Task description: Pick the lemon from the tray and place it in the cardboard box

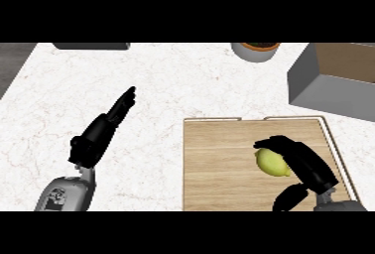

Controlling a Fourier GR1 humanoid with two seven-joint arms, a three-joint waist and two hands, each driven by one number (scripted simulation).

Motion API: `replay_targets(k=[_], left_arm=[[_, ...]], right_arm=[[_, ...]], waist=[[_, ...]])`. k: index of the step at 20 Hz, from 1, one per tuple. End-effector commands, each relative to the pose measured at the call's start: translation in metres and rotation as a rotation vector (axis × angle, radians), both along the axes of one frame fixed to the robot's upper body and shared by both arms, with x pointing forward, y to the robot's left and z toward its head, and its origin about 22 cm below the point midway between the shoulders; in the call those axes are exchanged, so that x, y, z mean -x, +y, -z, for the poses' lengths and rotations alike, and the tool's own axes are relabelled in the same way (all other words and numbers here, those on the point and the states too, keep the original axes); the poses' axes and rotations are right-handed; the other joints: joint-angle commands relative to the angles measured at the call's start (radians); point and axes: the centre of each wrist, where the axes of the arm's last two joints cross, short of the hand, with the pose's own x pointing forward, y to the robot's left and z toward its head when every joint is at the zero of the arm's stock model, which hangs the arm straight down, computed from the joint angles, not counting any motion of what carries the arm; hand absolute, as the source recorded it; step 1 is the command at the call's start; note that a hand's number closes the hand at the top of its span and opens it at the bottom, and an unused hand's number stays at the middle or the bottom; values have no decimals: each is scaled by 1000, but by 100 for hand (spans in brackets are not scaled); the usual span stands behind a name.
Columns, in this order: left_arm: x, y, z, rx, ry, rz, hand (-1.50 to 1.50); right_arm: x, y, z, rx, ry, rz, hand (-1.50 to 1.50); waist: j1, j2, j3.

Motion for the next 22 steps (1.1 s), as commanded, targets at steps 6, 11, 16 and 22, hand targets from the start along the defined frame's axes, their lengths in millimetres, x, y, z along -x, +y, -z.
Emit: replay_targets(k=[6, 11, 16, 22], left_arm=[[13, 6, 4, 0, -16, -3, 0], [-8, -14, 3, 10, -8, -10, 0], [3, -5, 11, 6, 6, 2, 0], [-3, 3, 2, 10, -7, -12, 0]], right_arm=[[-18, 14, 23, 24, -76, -17, 150], [-17, -47, -3, 292, -46, 196, 150], [-17, -68, -32, 403, -155, 293, 150], [-11, -53, -79, 394, -354, 371, 150]], waist=[[8, 8, 14], [-7, 11, 13], [-4, 7, 14], [-7, 5, 13]])
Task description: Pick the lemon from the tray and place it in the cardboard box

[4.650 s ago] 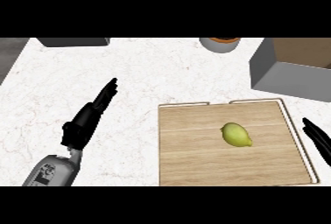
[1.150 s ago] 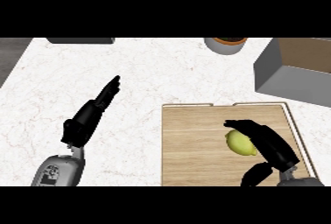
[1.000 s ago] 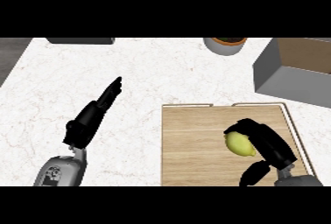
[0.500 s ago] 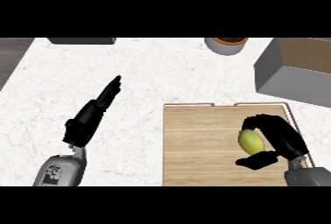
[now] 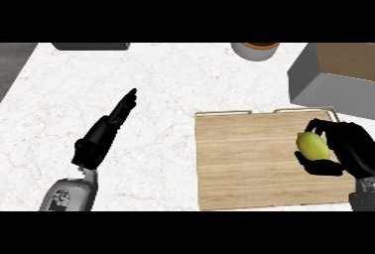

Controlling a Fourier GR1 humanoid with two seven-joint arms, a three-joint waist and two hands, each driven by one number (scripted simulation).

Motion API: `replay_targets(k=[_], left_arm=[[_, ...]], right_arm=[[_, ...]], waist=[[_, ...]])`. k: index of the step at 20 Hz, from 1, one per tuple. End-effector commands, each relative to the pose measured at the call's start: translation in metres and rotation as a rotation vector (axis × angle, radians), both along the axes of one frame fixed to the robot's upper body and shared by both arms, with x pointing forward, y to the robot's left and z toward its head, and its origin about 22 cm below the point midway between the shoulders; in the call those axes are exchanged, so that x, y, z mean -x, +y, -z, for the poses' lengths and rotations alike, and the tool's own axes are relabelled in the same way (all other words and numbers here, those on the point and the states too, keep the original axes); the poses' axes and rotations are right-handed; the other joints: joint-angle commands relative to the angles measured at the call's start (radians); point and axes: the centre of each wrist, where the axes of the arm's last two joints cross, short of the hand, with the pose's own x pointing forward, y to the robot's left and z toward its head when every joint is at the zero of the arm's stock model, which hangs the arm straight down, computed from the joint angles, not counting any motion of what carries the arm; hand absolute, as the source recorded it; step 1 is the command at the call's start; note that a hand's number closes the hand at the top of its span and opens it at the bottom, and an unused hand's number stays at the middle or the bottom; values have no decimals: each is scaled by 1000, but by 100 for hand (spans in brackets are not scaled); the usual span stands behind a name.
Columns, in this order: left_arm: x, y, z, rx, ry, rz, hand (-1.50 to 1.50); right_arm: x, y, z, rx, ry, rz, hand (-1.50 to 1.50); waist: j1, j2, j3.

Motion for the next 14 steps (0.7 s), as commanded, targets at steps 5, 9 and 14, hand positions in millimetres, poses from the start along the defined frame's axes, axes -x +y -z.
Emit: replay_targets(k=[5, 9, 14], left_arm=[[4, -14, 10, -4, 5, 17, 0], [-11, 5, -11, 8, -1, -30, 0], [12, 1, 6, -5, -5, 13, 0]], right_arm=[[39, -6, -85, -28, -162, -24, 150], [73, 2, -128, -105, -228, -88, 150], [99, 5, -169, -181, -355, -22, 150]], waist=[[-10, -1, 0], [-17, -3, 0], [-8, -2, 0]])
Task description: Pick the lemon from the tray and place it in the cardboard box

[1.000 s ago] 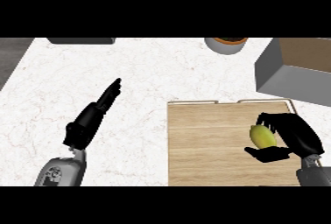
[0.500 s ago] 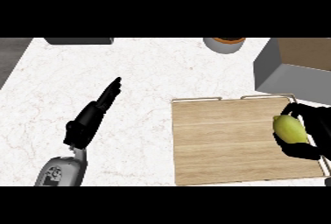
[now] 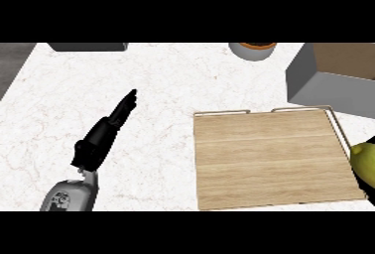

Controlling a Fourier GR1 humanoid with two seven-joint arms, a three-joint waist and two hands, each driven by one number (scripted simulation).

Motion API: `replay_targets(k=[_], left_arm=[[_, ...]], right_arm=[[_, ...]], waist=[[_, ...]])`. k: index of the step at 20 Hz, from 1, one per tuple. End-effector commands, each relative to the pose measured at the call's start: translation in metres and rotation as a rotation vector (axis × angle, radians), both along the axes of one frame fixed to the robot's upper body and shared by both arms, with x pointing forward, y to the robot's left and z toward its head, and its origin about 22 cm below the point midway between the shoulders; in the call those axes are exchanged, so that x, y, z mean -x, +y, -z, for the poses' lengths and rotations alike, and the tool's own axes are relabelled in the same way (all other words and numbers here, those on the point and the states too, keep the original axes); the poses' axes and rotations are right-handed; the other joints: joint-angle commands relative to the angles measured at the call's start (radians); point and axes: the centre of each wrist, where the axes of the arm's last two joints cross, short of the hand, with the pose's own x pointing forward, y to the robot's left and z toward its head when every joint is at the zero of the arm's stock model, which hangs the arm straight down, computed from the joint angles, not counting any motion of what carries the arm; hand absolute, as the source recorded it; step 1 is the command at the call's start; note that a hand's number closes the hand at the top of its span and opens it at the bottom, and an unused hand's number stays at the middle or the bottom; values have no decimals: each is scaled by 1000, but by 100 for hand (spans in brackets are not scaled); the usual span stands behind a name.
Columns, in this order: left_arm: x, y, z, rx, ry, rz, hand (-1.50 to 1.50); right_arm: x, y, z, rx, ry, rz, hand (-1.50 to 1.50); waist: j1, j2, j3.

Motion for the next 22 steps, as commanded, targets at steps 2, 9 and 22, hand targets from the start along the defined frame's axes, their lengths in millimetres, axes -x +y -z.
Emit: replay_targets(k=[2, 9, 22], left_arm=[[-9, 10, -11, 0, -11, -19, 0], [-14, -7, -11, -3, 0, 22, 0], [-13, -2, 11, 3, -10, 29, 0]], right_arm=[[30, -3, -36, -87, -65, 59, 150], [-12, -16, -76, -140, -101, 184, 150], [-100, -48, -84, -189, -101, 230, 150]], waist=[[2, 1, 0], [20, 6, 0], [24, 8, 1]])
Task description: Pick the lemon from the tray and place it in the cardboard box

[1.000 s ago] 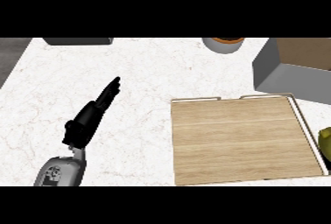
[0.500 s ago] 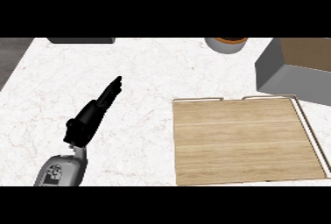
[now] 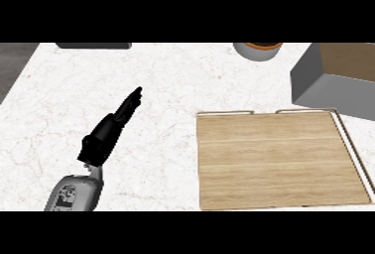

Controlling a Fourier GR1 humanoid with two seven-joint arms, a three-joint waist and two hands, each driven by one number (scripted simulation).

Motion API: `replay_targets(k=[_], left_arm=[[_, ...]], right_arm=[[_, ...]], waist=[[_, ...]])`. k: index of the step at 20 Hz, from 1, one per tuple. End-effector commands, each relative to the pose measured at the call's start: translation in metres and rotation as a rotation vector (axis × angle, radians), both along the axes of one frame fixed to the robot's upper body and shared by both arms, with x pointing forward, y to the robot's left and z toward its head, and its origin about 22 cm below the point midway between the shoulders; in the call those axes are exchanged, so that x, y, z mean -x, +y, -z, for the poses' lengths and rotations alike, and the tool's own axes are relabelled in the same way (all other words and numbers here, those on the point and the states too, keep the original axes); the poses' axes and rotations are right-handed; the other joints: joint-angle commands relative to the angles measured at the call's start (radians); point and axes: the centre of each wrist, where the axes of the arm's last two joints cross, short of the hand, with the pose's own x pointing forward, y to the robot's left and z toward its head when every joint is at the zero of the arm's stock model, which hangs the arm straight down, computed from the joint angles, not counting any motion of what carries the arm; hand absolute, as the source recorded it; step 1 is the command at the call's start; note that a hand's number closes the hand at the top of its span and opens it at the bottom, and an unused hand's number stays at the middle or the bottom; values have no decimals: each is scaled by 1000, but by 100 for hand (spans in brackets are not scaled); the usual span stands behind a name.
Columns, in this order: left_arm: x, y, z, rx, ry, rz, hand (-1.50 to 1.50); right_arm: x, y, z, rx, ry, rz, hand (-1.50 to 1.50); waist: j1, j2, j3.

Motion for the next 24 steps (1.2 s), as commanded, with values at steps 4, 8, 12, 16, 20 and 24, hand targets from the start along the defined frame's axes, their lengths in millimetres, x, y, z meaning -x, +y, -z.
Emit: replay_targets(k=[4, 8, 12, 16, 20, 24], left_arm=[[-1, 2, -12, -6, -16, -2, 0], [-7, 0, -2, -22, -31, 6, 0], [-5, 5, -6, -19, -16, -14, 0], [4, -10, -2, -12, -4, -1, 0], [-9, 0, 6, -7, 0, 3, 0], [-4, -8, 0, -17, 2, 37, 0]], right_arm=[[-47, -19, 7, -30, -7, 46, 150], [-69, -31, 27, 36, 9, 105, 150], [-94, -35, 8, 72, 32, 99, 150], [-114, -39, 51, 87, 87, 101, 150], [-128, -45, 92, 105, 142, 111, 150], [-134, -60, 105, -142, 227, 168, -150]], waist=[[2, 0, 0], [4, 3, 0], [6, 2, 0], [7, 2, 1], [9, 5, 1], [20, 9, 1]])
